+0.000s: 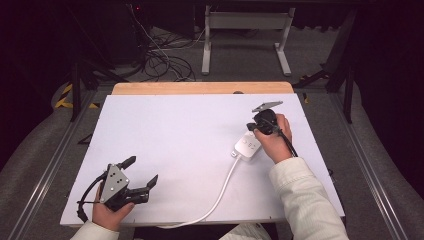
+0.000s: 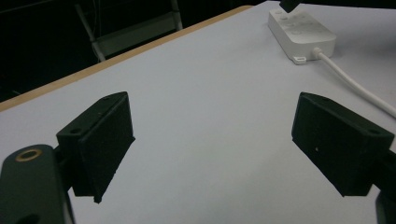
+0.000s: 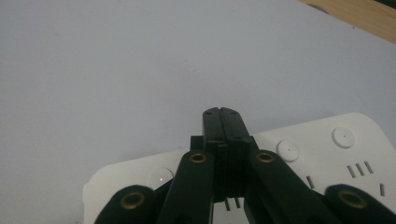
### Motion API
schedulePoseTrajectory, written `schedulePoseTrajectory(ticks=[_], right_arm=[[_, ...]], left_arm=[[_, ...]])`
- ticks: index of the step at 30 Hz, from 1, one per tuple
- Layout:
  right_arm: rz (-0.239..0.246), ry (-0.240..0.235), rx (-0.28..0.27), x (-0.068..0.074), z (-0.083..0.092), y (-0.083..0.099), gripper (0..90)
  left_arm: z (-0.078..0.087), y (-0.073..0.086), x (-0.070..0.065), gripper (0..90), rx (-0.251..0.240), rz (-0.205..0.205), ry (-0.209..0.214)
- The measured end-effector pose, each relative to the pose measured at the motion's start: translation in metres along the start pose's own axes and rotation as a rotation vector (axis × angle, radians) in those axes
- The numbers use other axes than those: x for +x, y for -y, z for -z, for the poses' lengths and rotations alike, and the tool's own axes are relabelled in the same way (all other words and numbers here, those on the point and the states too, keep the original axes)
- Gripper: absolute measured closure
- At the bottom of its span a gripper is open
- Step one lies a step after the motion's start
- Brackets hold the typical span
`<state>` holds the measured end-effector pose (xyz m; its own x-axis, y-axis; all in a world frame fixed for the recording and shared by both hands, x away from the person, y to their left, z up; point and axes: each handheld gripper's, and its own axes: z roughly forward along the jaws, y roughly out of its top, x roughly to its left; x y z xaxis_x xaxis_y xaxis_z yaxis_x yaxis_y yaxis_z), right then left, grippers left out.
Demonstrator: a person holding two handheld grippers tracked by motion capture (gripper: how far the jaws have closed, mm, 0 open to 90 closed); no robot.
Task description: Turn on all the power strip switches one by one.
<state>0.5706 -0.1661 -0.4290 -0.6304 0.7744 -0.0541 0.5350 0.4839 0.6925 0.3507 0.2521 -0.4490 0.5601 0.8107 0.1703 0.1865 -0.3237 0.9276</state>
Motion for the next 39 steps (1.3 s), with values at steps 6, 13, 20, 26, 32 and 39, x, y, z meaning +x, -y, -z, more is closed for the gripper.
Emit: schedulePoseTrajectory(ticks=[6,13,20,26,32,39], right_arm=[[-0.006,0.008,0.022,-0.003,-0.004,0.005,90.0],[-0.004,0.016,0.038,-0.005,-0.009,0.007,90.0],[0.0,0.017,0.048,-0.004,-0.011,0.008,90.0],[-0.004,0.02,0.054,-0.004,-0.013,0.01,90.0],[-0.022,0.007,0.04,-0.005,-0.012,0.013,90.0],[-0.03,0.007,0.039,-0.005,-0.013,0.013,90.0]], left_arm=[[0.0,0.0,0.0,13.0,-0.001,-0.004,-0.001],[0.0,0.0,-0.001,13.0,0.002,0.002,0.002],[0.0,0.0,0.0,13.0,0.002,0.0,-0.002],[0.0,0.0,0.0,13.0,0.0,-0.004,-0.003],[0.0,0.0,-0.001,12.9,0.002,0.002,0.0],[0.0,0.0,-0.001,13.0,0.005,0.002,0.002]])
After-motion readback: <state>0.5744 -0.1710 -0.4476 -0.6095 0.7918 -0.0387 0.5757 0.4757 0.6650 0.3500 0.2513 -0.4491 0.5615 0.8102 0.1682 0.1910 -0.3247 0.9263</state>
